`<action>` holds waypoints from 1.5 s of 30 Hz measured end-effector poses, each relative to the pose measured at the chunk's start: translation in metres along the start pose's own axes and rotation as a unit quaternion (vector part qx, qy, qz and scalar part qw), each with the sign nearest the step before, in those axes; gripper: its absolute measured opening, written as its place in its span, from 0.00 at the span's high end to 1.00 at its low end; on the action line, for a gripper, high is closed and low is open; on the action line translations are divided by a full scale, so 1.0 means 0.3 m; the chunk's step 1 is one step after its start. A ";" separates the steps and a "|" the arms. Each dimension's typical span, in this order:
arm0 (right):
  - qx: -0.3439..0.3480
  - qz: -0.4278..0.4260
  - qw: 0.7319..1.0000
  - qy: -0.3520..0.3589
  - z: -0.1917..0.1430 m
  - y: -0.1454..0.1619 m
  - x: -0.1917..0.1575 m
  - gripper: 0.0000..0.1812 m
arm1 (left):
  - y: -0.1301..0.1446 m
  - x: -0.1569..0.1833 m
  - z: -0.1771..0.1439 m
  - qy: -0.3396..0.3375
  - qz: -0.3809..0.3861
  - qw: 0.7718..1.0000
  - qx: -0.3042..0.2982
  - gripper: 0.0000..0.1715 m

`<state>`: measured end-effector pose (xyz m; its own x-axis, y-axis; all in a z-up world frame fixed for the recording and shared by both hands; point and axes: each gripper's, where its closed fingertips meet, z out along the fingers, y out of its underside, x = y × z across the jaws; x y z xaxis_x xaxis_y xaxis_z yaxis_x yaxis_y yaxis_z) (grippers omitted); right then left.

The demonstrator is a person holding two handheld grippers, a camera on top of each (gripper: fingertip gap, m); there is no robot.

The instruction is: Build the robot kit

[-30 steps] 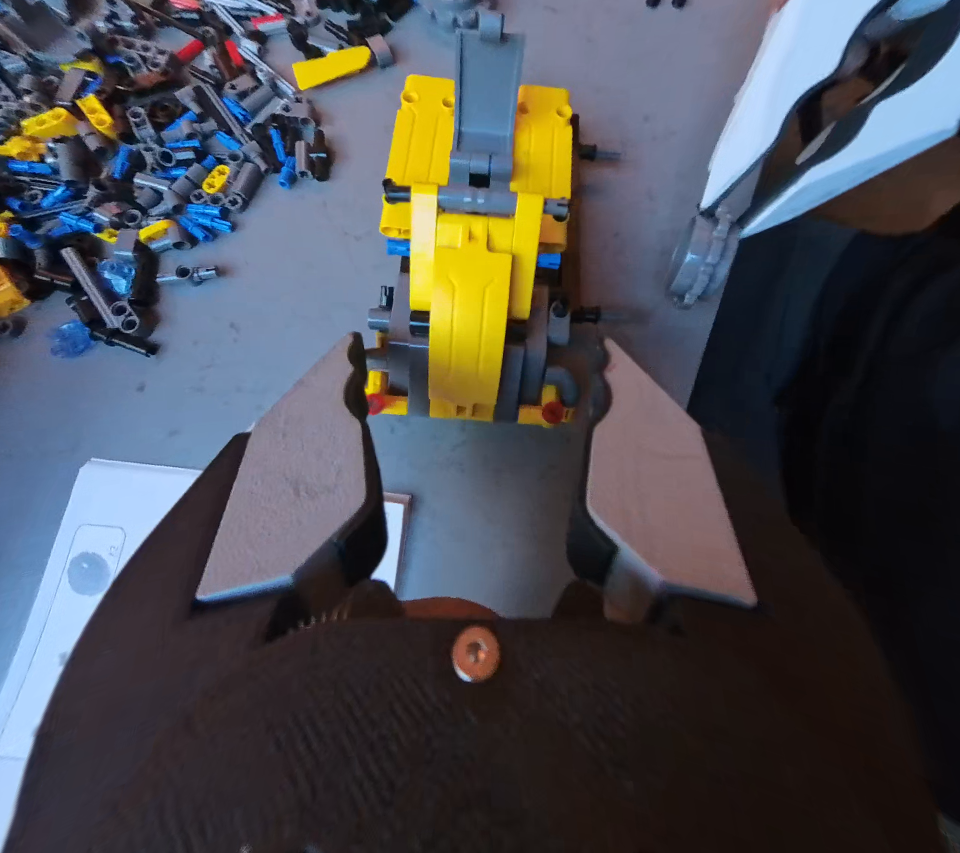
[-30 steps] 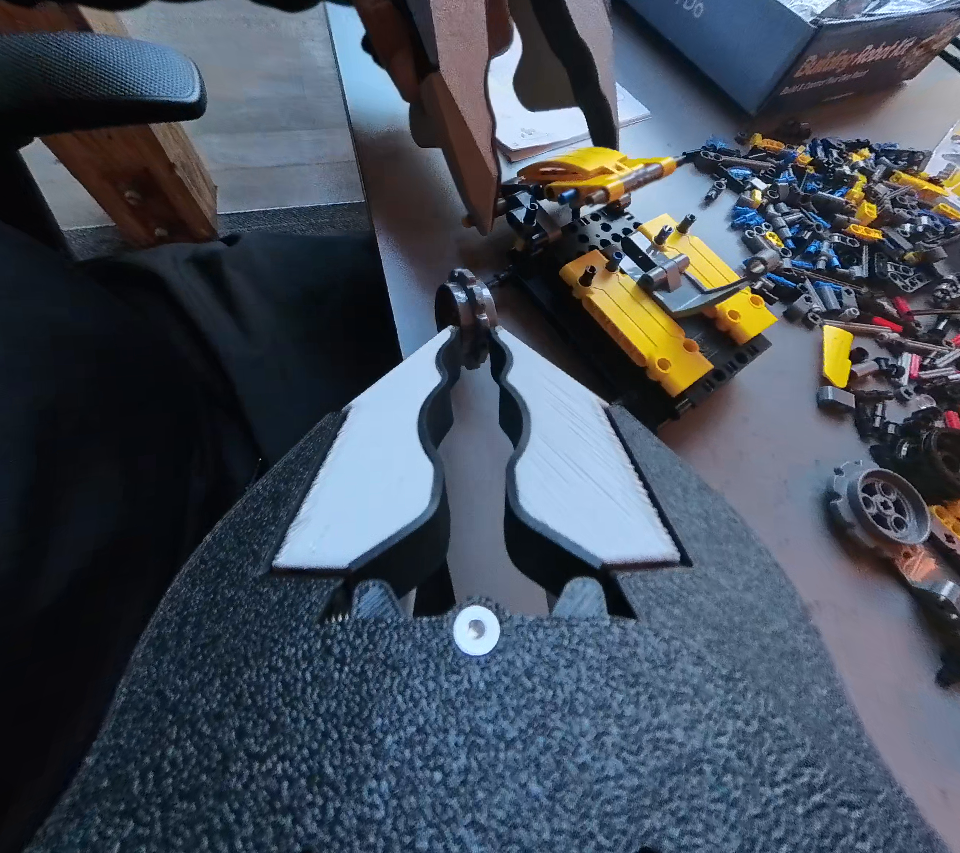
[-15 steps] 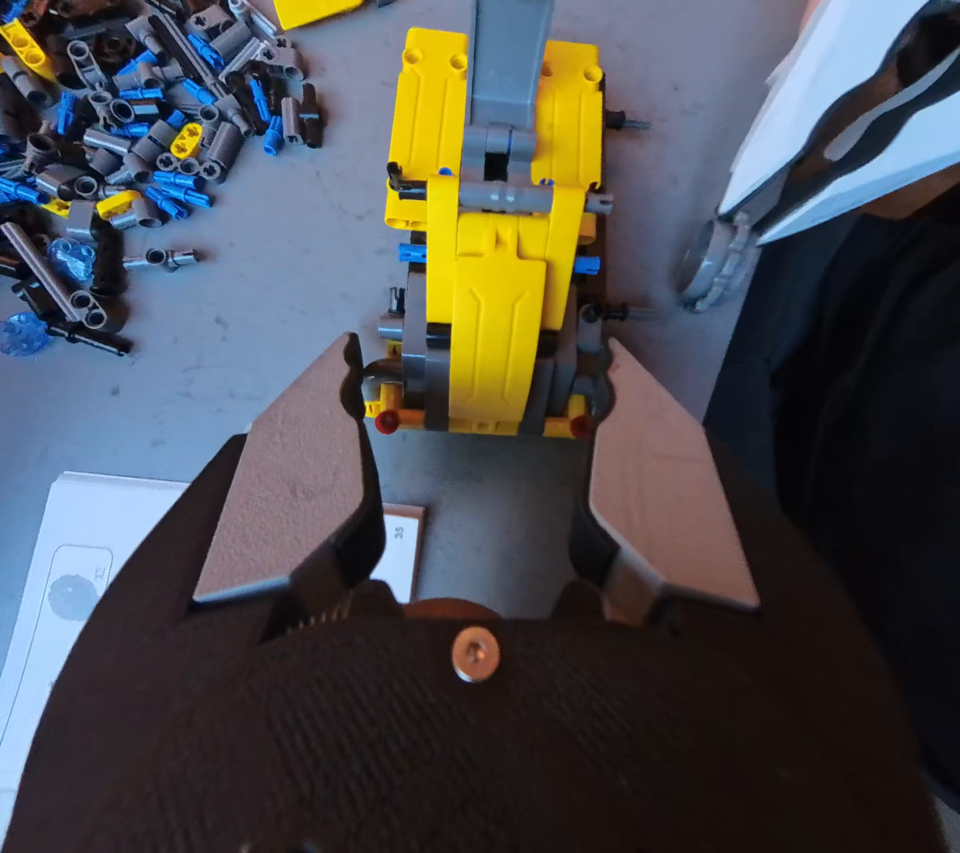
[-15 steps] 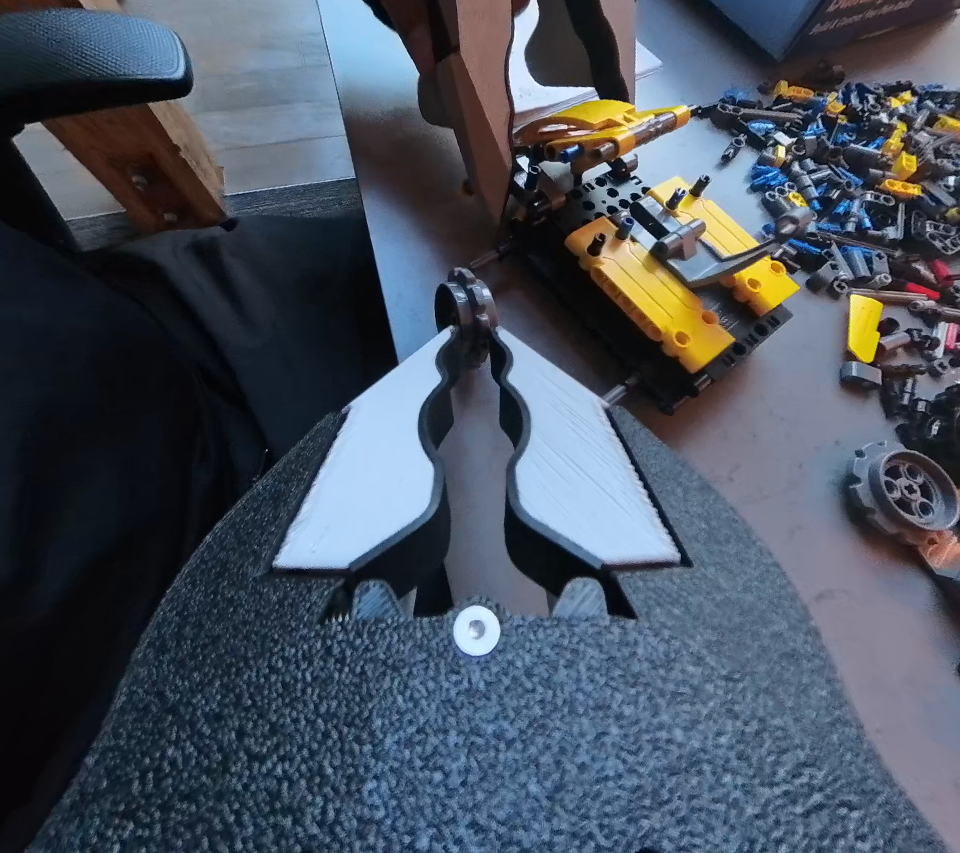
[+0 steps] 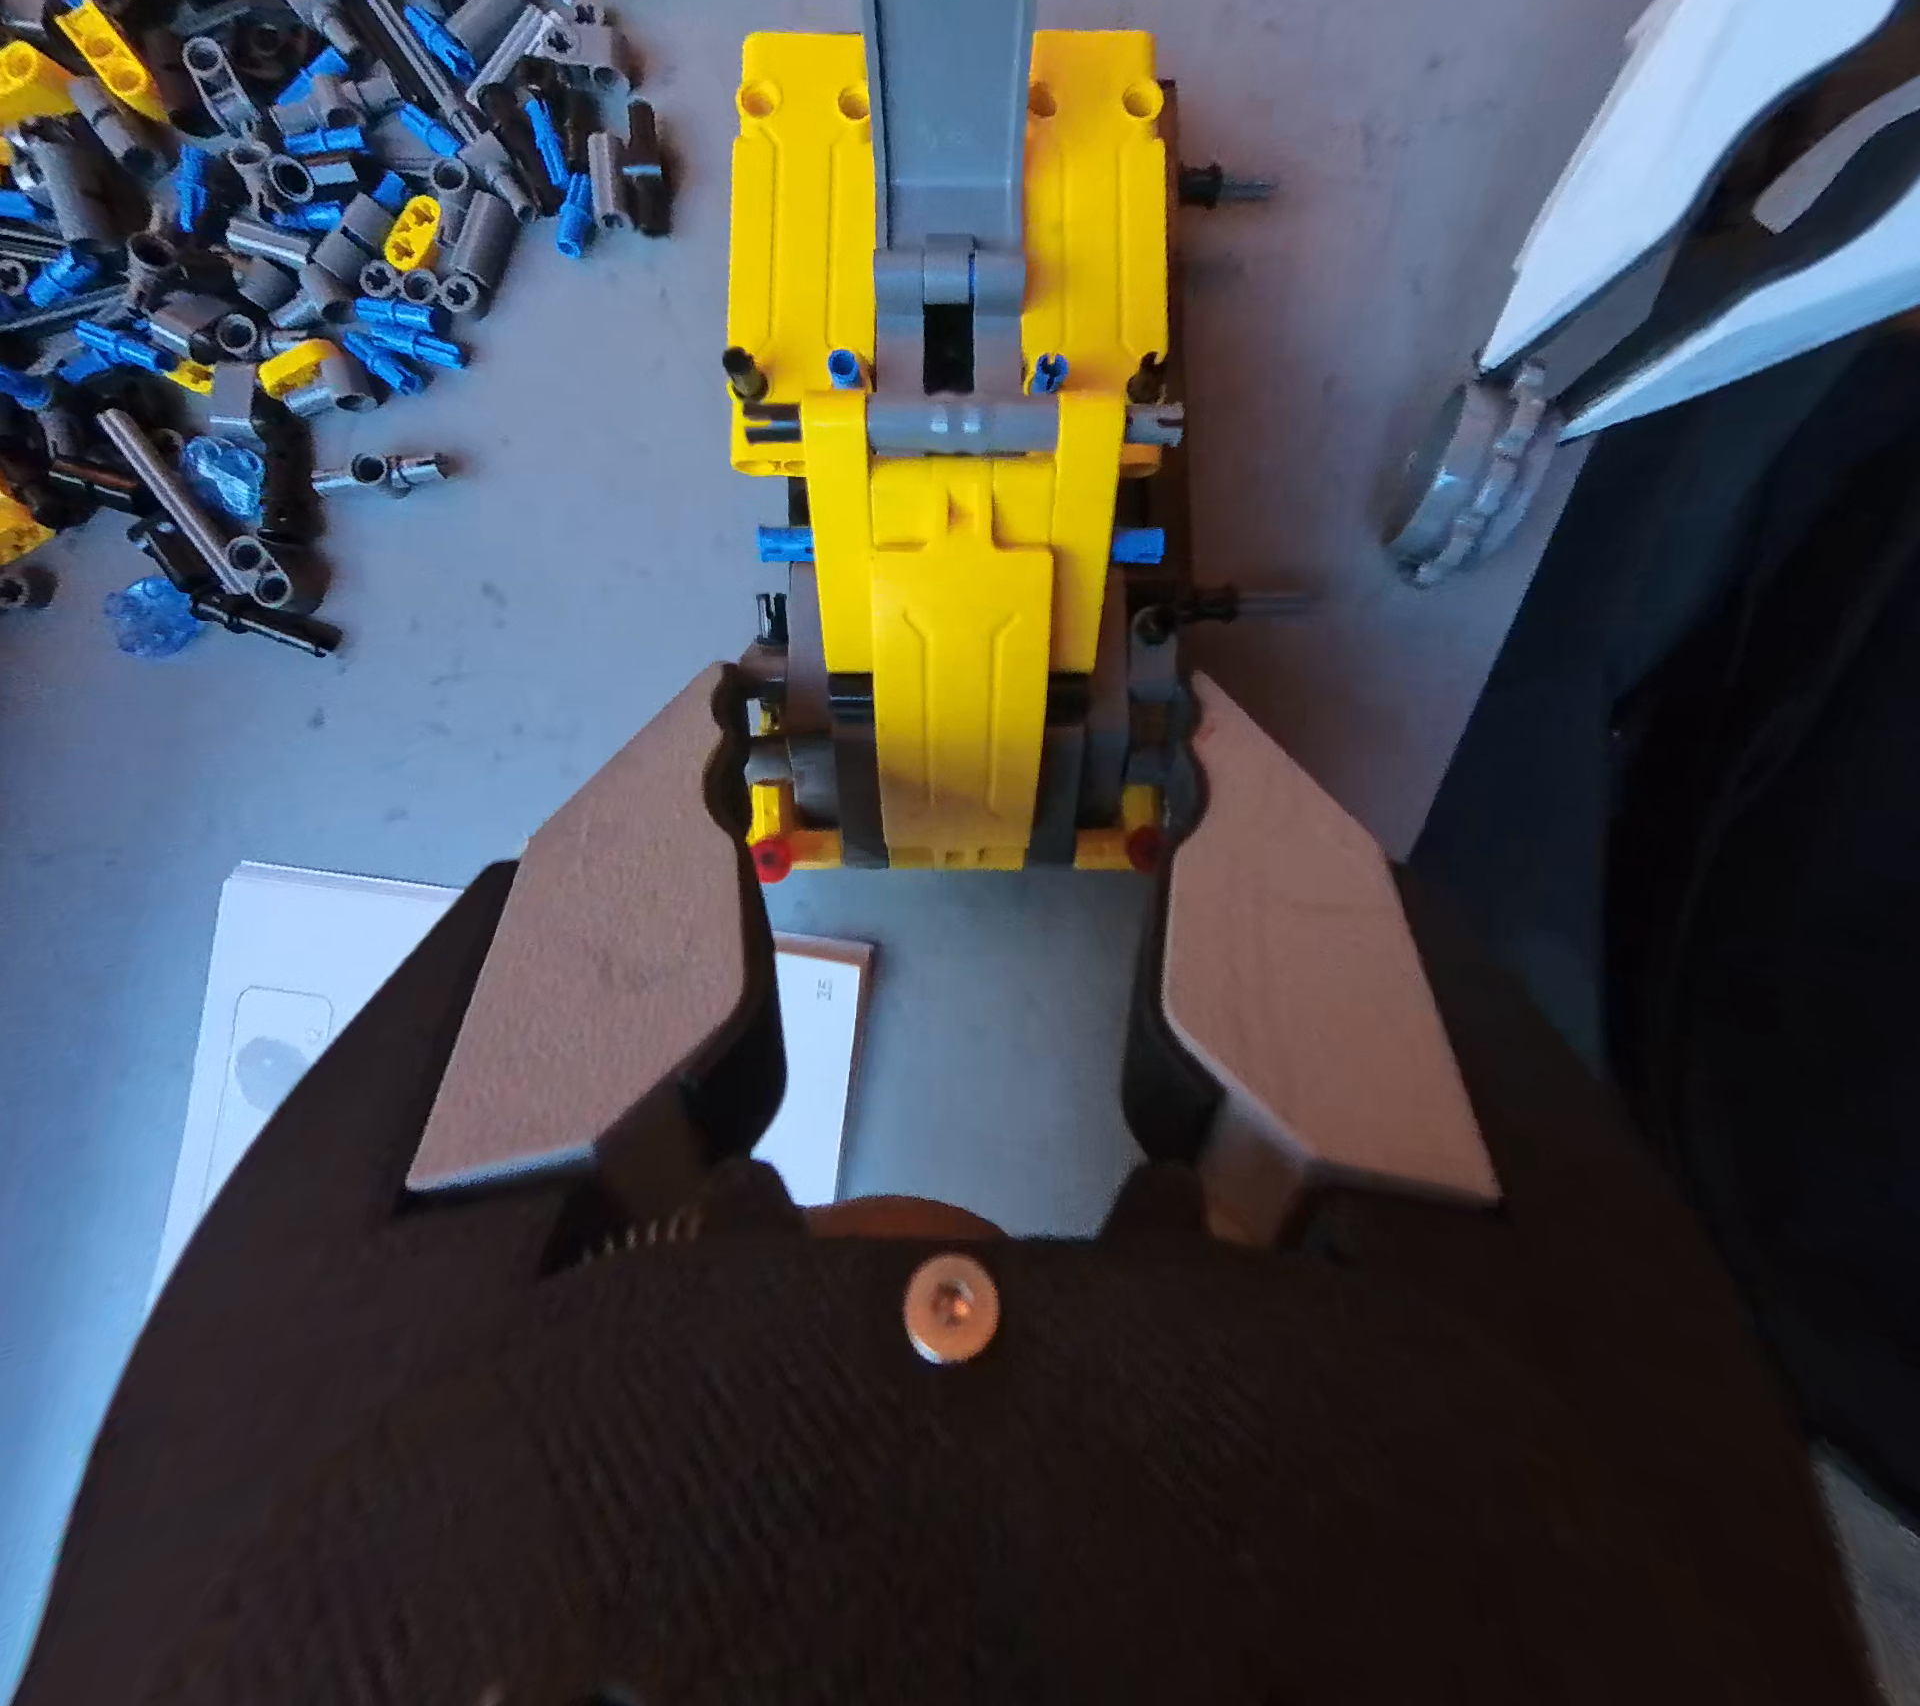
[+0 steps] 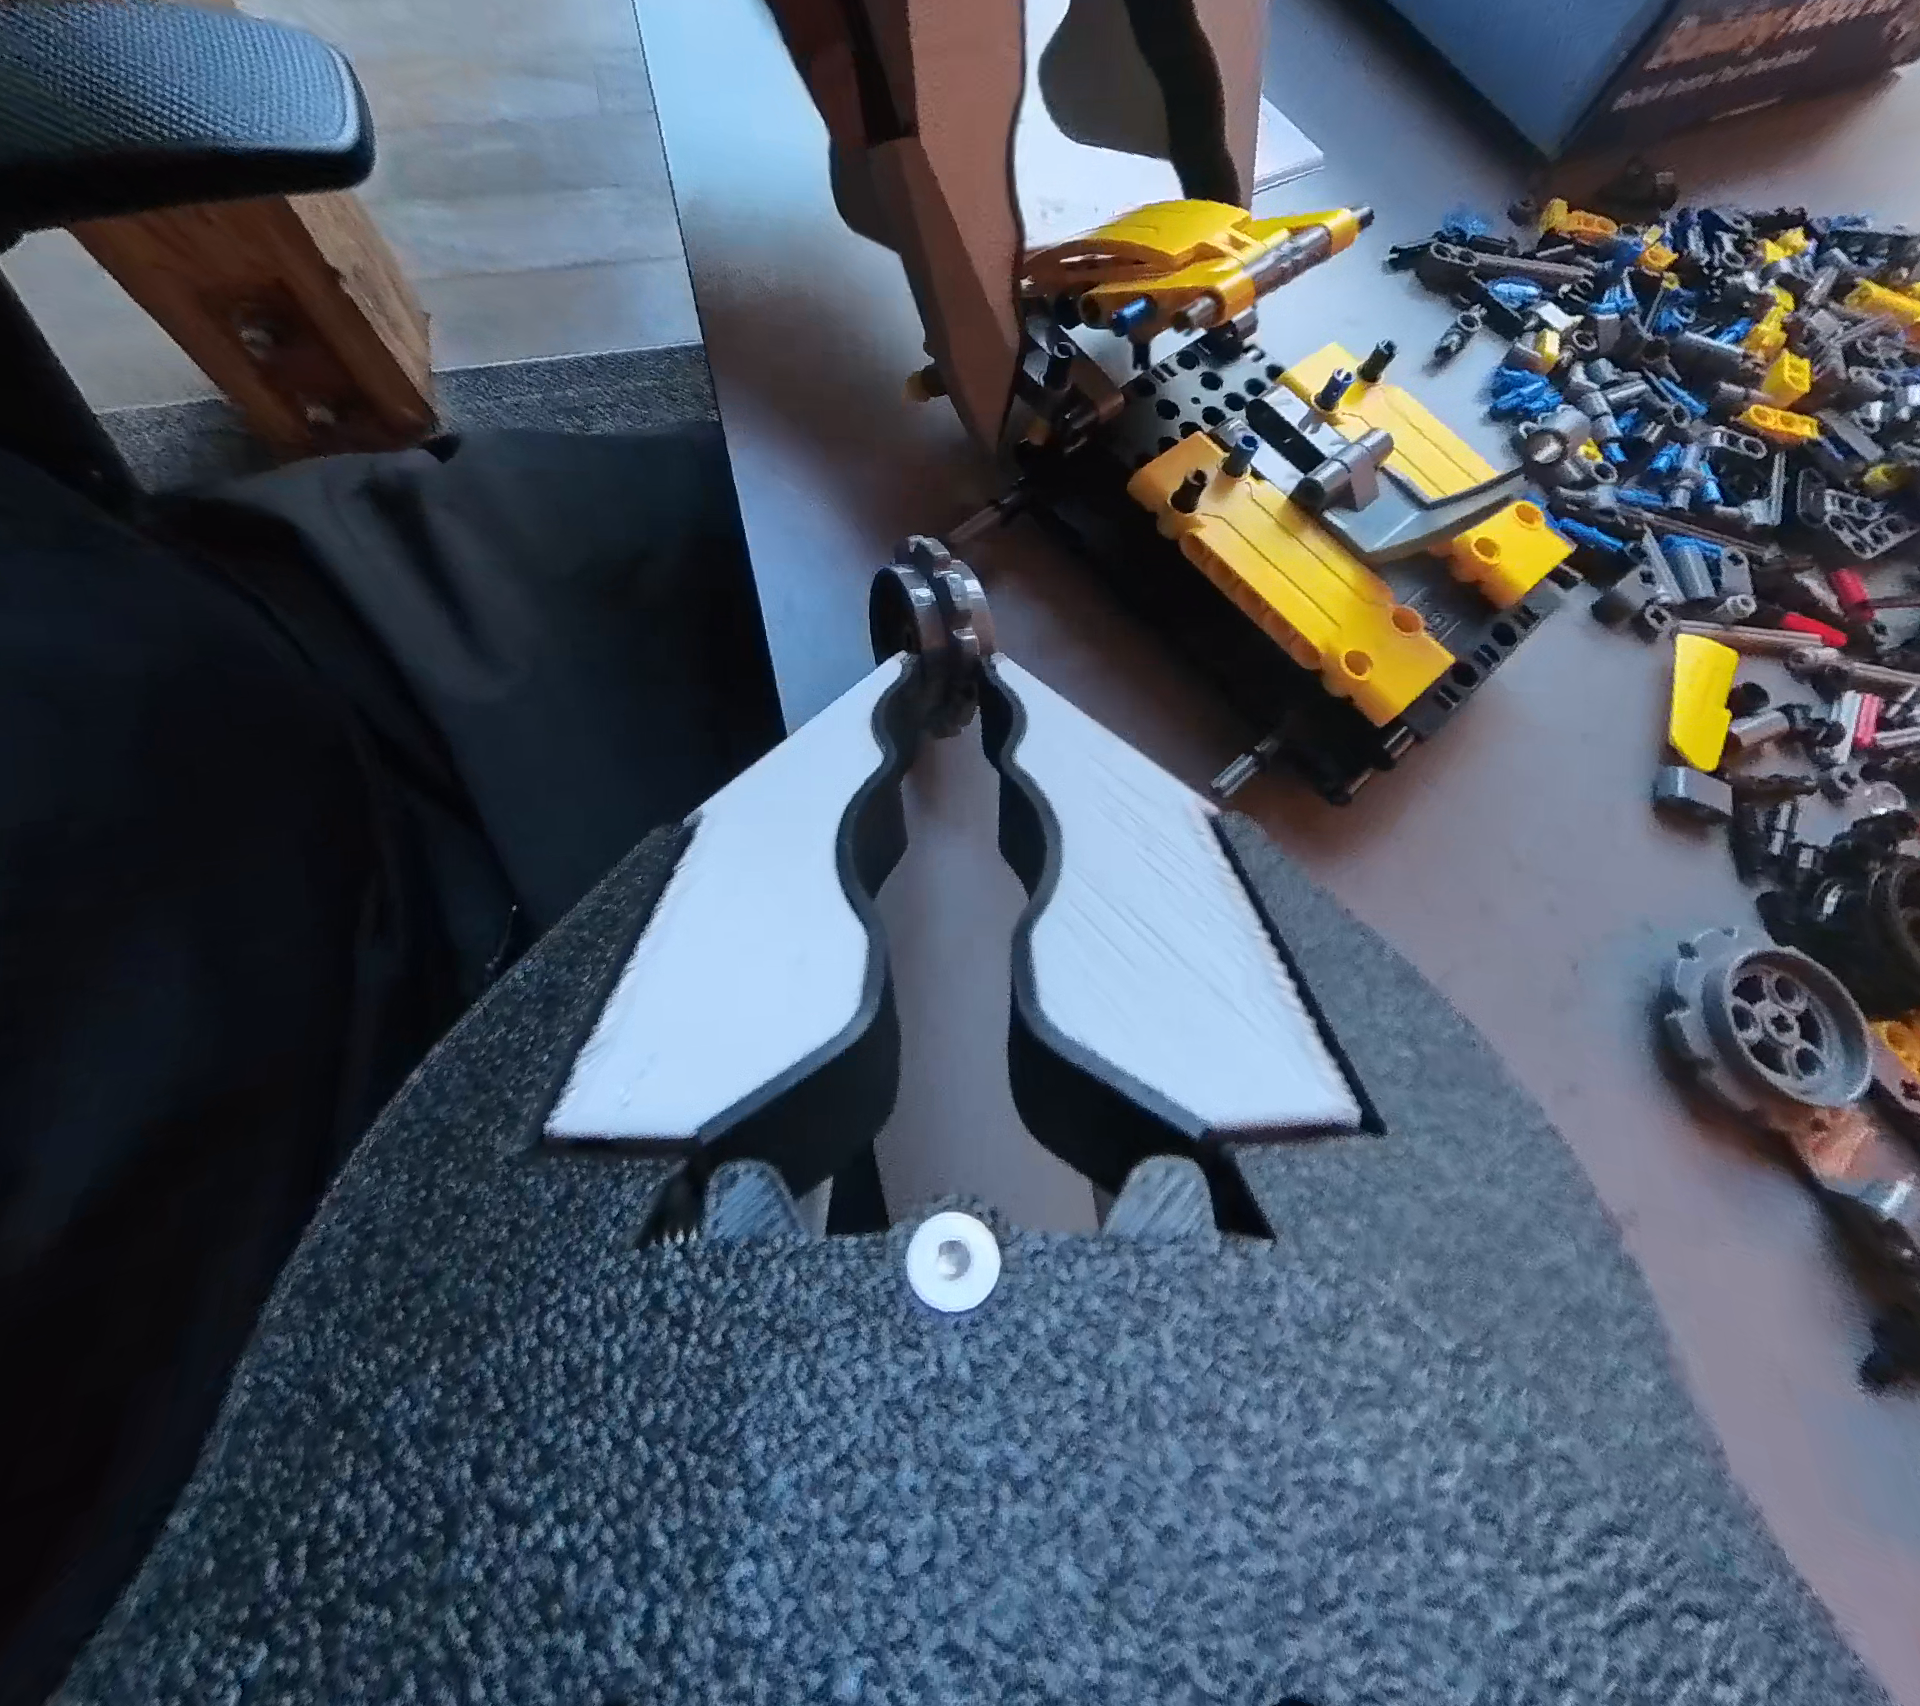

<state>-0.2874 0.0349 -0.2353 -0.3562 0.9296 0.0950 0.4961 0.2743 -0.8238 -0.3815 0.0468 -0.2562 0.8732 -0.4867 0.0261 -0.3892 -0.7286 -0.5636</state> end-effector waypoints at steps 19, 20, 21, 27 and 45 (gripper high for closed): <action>0.037 0.097 0.987 -0.121 0.061 -0.096 0.024 0.94 | 0.004 -0.008 -0.035 0.156 -0.071 0.985 -0.029 0.55; 0.042 0.099 0.987 -0.121 0.058 -0.103 0.028 0.95 | 0.004 -0.008 -0.036 0.161 -0.075 0.984 -0.025 0.55; 0.047 0.101 0.986 -0.121 0.055 -0.109 0.032 0.94 | 0.003 -0.008 -0.037 0.167 -0.079 0.983 -0.022 0.55; 0.066 0.122 0.980 -0.139 0.051 -0.138 0.041 0.94 | -0.005 -0.013 -0.049 0.221 -0.124 0.967 -0.004 0.55; -0.005 0.152 0.981 -0.123 0.003 0.002 0.075 0.94 | -0.025 -0.027 -0.081 0.319 -0.229 0.918 0.056 0.55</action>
<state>-0.2957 0.0557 -0.2341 -0.3707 0.8812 -0.2935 0.6167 -0.0027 -0.7872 -0.3927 0.0446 -0.2322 0.5740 -0.3516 0.7395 0.0385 -0.8905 -0.4533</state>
